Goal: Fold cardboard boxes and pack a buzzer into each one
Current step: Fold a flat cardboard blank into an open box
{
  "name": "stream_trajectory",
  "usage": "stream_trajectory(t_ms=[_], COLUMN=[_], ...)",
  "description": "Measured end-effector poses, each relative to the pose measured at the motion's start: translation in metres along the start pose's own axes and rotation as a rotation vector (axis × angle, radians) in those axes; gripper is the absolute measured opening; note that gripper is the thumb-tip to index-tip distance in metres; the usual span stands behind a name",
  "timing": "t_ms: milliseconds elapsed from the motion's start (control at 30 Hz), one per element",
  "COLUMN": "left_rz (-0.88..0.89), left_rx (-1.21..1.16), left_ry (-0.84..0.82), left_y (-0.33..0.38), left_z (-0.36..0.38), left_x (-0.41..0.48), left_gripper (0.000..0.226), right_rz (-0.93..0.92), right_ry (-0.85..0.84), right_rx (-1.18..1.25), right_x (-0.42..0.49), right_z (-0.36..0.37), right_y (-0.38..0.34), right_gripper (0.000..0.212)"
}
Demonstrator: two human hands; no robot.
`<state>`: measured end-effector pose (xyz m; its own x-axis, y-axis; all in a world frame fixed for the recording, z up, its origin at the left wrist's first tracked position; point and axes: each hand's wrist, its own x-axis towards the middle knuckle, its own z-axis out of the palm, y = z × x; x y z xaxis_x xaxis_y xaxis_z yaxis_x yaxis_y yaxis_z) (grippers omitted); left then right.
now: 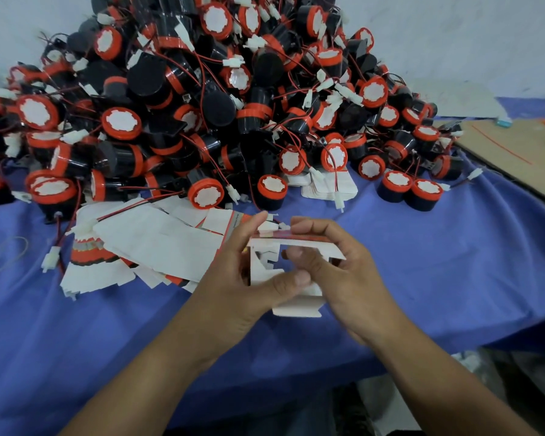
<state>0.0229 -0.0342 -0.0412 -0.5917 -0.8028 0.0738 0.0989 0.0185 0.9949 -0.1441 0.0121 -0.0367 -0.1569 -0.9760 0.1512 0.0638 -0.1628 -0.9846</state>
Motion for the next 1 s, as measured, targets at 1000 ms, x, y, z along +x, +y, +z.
stream_trajectory(t_ms=[1000], left_rz=[0.042], left_rx=[-0.091], left_ry=[0.142], left_y=[0.0], left_z=[0.002], left_x=[0.002], left_gripper=[0.032], right_rz=[0.049], right_ry=[-0.174], right_rx=[0.276], right_x=[-0.002], right_z=[0.001], right_y=[-0.009], right_gripper=[0.072])
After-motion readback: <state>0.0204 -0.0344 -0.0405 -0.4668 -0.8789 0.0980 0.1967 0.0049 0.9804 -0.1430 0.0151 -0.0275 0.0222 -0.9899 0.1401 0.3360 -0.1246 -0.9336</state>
